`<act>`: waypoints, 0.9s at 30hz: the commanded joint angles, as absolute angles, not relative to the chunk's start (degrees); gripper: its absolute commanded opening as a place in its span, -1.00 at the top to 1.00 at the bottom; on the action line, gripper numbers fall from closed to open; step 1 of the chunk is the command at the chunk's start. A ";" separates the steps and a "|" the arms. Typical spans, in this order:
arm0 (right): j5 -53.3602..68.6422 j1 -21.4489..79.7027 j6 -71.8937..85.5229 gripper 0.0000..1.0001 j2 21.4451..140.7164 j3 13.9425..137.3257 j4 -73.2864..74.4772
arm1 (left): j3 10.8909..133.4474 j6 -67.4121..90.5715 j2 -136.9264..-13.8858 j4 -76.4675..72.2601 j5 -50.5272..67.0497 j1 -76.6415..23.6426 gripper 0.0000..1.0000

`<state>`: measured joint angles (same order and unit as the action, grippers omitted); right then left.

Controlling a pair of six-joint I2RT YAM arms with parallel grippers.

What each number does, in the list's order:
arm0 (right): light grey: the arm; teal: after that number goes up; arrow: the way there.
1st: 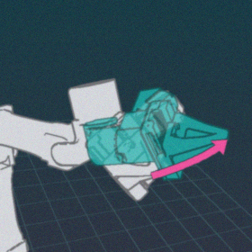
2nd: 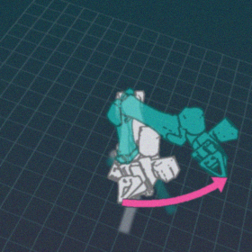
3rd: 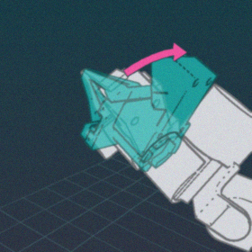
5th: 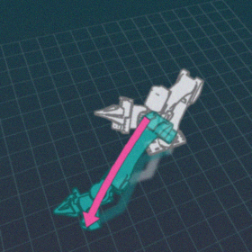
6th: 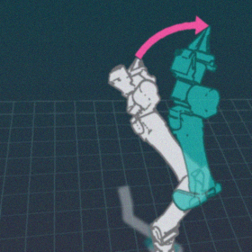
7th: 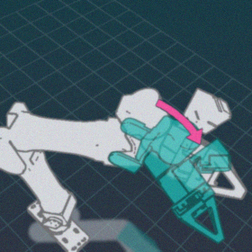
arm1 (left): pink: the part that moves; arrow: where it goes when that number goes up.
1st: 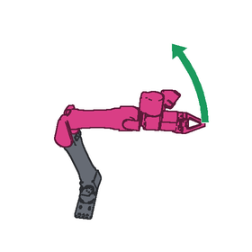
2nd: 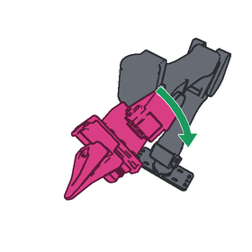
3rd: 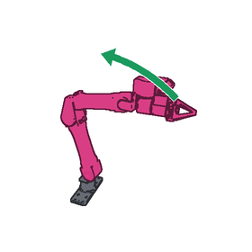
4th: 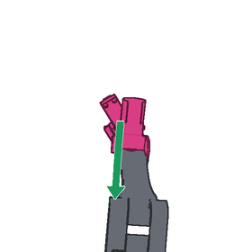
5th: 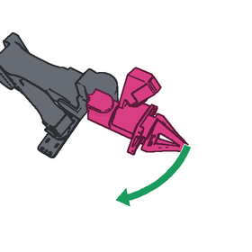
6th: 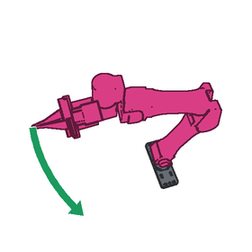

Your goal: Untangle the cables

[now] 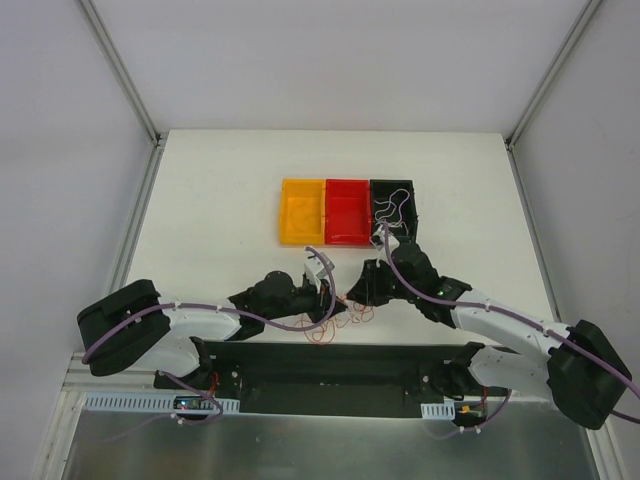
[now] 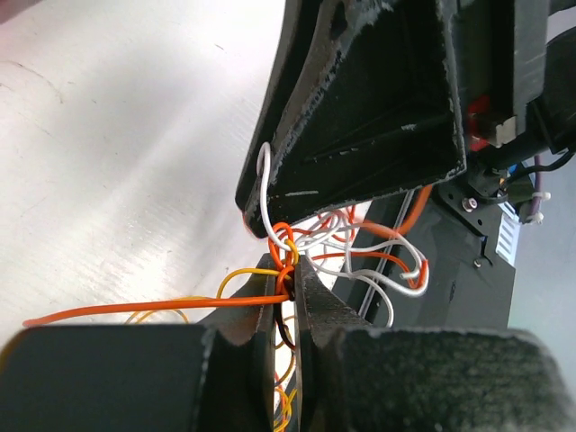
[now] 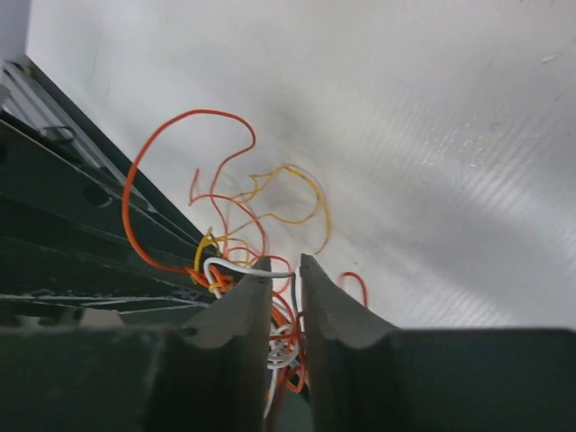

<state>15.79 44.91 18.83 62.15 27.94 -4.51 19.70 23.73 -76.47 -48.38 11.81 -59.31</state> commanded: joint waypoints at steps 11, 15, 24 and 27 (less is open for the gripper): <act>-13.77 47.20 16.52 0.99 44.23 29.26 5.18 | 19.77 24.61 -74.97 -47.91 1.94 -59.77 0.89; -25.81 47.20 16.70 0.99 38.86 31.37 11.24 | 20.21 25.22 -75.32 -47.20 0.35 -59.85 1.00; -52.26 47.20 14.24 0.99 34.28 39.45 26.52 | 13.90 30.49 -68.57 -48.69 -14.30 -59.77 1.00; -60.44 47.11 16.34 0.99 32.00 40.87 31.97 | 11.69 36.19 -65.14 -45.46 -24.40 -59.77 1.00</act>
<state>-35.97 48.40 16.49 35.92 35.94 22.98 16.62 29.76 -68.34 -52.69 -8.12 -60.07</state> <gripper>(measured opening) 0.012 0.009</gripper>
